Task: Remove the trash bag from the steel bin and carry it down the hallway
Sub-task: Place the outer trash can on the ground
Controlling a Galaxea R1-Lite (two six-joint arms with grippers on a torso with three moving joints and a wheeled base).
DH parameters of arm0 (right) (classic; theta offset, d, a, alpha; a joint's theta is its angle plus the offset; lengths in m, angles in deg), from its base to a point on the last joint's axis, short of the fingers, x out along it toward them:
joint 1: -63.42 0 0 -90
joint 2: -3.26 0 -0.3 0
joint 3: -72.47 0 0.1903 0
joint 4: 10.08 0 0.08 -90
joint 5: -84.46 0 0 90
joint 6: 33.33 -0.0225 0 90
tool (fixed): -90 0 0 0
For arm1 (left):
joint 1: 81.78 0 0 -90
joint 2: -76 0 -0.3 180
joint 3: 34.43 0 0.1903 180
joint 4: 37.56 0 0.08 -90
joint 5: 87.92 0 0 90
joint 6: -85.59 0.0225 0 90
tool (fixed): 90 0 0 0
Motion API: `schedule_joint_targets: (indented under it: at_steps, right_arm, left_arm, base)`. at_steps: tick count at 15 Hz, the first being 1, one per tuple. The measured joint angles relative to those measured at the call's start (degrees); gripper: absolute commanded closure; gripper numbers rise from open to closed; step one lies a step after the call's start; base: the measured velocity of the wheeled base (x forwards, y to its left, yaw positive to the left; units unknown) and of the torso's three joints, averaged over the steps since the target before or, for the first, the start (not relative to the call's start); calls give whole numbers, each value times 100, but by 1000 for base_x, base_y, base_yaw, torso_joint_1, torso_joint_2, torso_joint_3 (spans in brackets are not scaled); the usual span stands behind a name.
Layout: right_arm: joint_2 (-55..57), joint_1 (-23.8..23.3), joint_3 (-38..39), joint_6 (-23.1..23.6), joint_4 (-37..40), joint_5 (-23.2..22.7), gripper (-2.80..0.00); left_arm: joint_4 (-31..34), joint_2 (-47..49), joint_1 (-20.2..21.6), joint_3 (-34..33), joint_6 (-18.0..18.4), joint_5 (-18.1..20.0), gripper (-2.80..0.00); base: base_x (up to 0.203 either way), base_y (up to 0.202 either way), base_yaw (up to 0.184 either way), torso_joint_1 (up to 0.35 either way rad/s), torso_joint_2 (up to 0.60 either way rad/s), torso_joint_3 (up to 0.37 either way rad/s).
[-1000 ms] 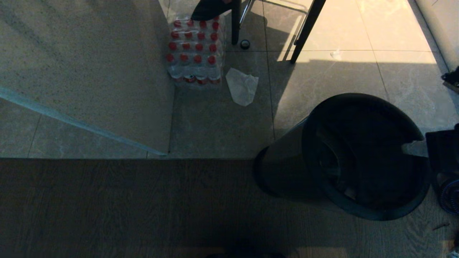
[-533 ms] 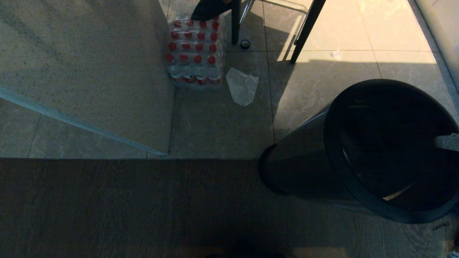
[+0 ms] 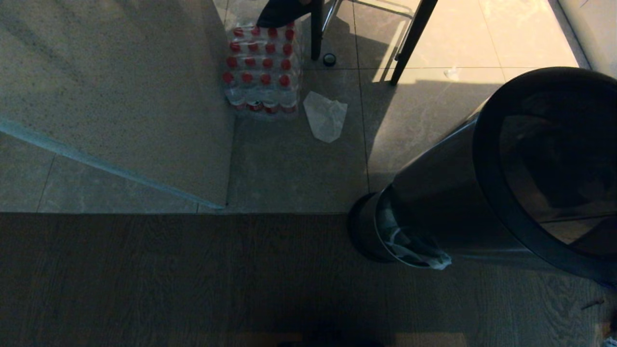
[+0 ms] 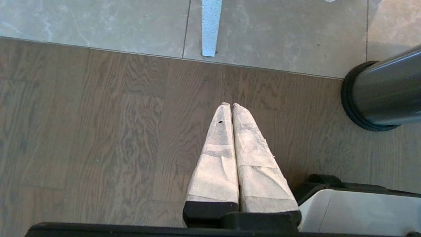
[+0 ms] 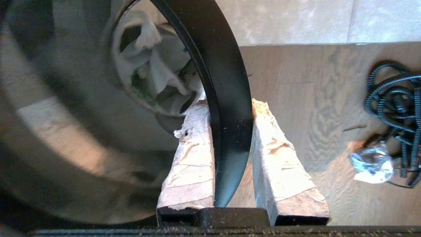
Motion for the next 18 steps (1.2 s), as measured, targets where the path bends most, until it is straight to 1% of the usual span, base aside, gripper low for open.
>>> schedule_joint_targets:
  at_steps: [3, 5, 7, 11, 15, 18]
  right_arm:
    - [-79, 4, -312, 0, 265, -20, 0]
    - [-157, -35, -391, 4, 360, -14, 0]
    - [-283, -206, -354, 2, 364, -17, 0]
    - [-666, -691, -73, -3, 352, -31, 0]
    - [-1035, -1051, 88, -344, 457, -25, 0]
    - [-1217, -1171, 99, -428, 483, -9, 0]
  left_arm:
    - [0, 0, -2, 0, 2, 2, 0]
    - [1, 0, -5, 0, 2, 5, 0]
    - [2, 0, 0, 0, 5, 5, 0]
    - [0, 0, -5, 2, 0, 5, 0]
    - [2, 0, 0, 2, 0, 5, 0]
    - [0, 0, 0, 2, 5, 5, 0]
  base:
    - [0, 0, 0, 0, 0, 0]
    - [0, 0, 0, 0, 0, 0]
    - [0, 0, 0, 0, 0, 0]
    - [0, 0, 0, 0, 0, 0]
    - [0, 0, 0, 0, 0, 0]
    - [0, 0, 0, 0, 0, 0]
